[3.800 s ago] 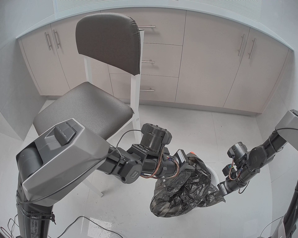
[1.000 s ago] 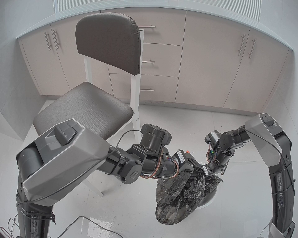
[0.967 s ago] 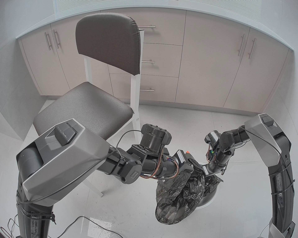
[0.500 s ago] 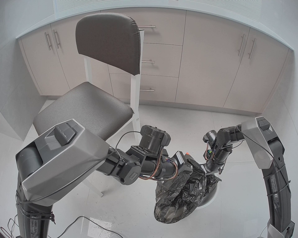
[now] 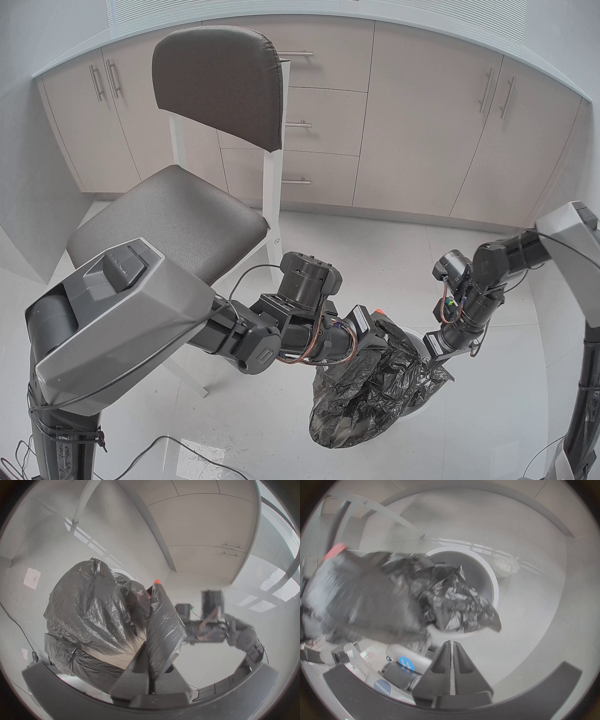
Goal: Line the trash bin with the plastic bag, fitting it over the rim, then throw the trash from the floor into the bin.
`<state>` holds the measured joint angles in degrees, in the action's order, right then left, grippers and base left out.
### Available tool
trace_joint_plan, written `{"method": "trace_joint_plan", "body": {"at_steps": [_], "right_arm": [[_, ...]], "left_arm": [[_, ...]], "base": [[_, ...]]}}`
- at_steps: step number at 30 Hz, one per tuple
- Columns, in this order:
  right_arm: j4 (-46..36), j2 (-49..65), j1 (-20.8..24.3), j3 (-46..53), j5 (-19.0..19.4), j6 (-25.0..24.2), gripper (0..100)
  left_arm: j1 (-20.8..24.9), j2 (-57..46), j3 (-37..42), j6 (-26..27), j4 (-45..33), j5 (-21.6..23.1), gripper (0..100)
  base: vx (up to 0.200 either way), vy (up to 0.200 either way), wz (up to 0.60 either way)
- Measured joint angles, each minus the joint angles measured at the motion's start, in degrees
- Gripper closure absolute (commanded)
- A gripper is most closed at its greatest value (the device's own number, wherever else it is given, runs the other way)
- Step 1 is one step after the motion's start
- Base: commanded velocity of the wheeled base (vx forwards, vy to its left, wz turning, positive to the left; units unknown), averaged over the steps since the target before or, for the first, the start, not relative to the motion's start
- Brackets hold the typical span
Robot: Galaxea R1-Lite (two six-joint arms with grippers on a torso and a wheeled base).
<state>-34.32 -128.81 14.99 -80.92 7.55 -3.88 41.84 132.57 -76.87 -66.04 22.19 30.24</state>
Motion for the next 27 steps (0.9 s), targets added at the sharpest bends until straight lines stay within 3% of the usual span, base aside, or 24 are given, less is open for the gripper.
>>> {"method": "trace_joint_plan", "body": {"at_steps": [6, 7, 14, 27], "right_arm": [[7.4, 11.4, 3.1, 15.9, -0.1, -2.5, 100], [9.4, 12.8, 3.7, 18.4, -0.1, -2.9, 0], [26.5, 17.7, 8.0, 31.8, -1.5, -4.4, 0], [37.8, 10.7, 12.0, 35.3, -4.3, -5.8, 0]], "left_arm": [[0.1, -0.3, 0.3, 0.0, 0.1, 0.0, 100], [0.1, -0.3, 0.3, 0.0, 0.1, 0.0, 100], [0.0, -0.5, 0.3, 0.0, 0.2, 0.0, 100], [-0.1, -0.6, 0.1, 0.0, 0.2, 0.1, 100]], "base": [[0.0, 0.0, 0.0], [0.0, 0.0, 0.0], [0.0, 0.0, 0.0], [0.0, 0.0, 0.0]]}}
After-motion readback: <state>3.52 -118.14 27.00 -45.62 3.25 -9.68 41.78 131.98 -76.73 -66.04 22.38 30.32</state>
